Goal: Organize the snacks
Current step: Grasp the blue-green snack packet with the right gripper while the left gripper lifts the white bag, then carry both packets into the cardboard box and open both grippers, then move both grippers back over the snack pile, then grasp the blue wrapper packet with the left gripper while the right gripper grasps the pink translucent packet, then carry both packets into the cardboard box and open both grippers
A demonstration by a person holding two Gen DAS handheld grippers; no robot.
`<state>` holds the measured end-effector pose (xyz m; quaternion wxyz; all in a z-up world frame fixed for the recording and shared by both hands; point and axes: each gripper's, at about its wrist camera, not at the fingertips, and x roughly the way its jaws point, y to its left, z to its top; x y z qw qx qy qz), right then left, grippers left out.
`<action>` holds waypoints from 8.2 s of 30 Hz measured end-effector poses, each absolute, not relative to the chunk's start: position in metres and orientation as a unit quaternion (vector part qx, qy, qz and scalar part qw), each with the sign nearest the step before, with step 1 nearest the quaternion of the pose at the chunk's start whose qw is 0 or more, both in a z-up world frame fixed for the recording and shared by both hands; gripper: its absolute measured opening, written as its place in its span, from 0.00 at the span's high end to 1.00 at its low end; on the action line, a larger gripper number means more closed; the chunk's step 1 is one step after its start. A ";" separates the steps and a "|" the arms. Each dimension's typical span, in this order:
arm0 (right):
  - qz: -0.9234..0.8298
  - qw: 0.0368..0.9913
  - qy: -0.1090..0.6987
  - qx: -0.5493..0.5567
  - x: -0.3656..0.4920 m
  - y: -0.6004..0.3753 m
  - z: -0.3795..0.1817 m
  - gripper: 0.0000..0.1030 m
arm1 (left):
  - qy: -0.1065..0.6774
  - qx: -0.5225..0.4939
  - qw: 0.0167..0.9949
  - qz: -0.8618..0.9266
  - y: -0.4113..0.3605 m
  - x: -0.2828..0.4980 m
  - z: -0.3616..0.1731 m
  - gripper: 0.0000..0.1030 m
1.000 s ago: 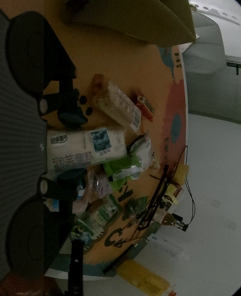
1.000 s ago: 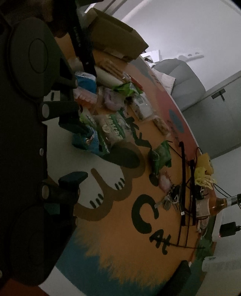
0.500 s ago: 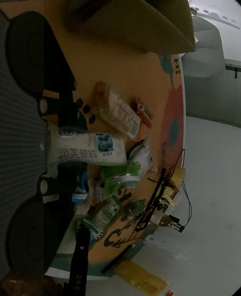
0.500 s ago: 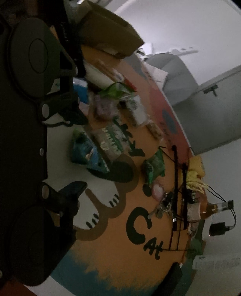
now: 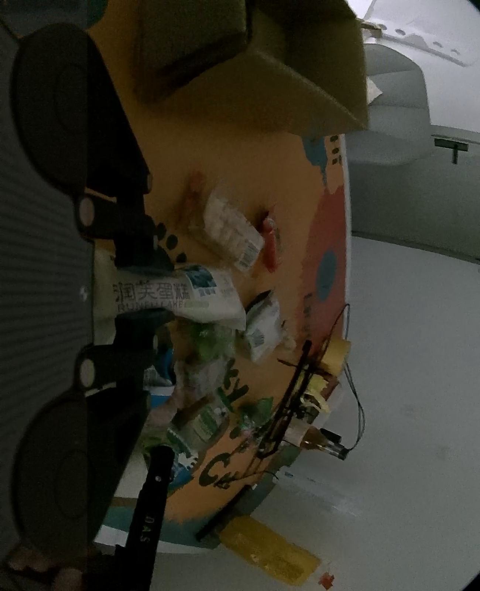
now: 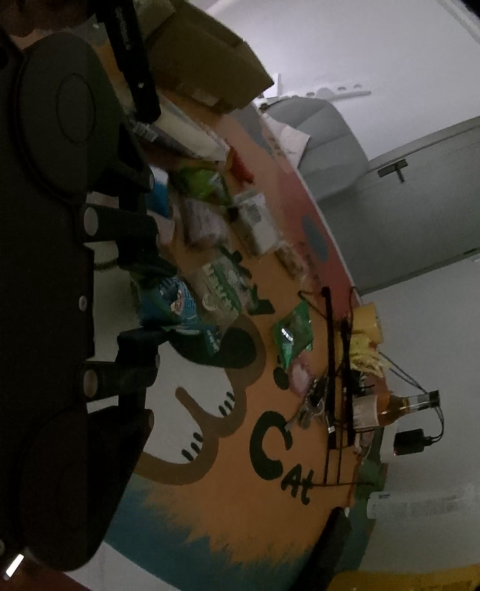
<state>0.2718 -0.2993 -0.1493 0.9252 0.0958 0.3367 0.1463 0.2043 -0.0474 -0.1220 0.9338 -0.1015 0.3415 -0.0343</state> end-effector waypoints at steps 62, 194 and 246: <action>0.349 0.895 0.268 0.068 0.290 -0.081 -0.061 0.74 | 0.227 -0.150 0.957 0.102 0.129 0.178 -0.032 0.83; 0.172 0.918 0.351 0.066 0.278 -0.282 -0.160 0.56 | 0.366 -0.097 0.921 -0.088 -0.088 0.236 -0.146 0.71; 0.361 0.891 0.261 0.085 0.284 -0.124 -0.078 0.85 | 0.217 -0.137 0.964 0.076 0.081 0.173 -0.039 0.71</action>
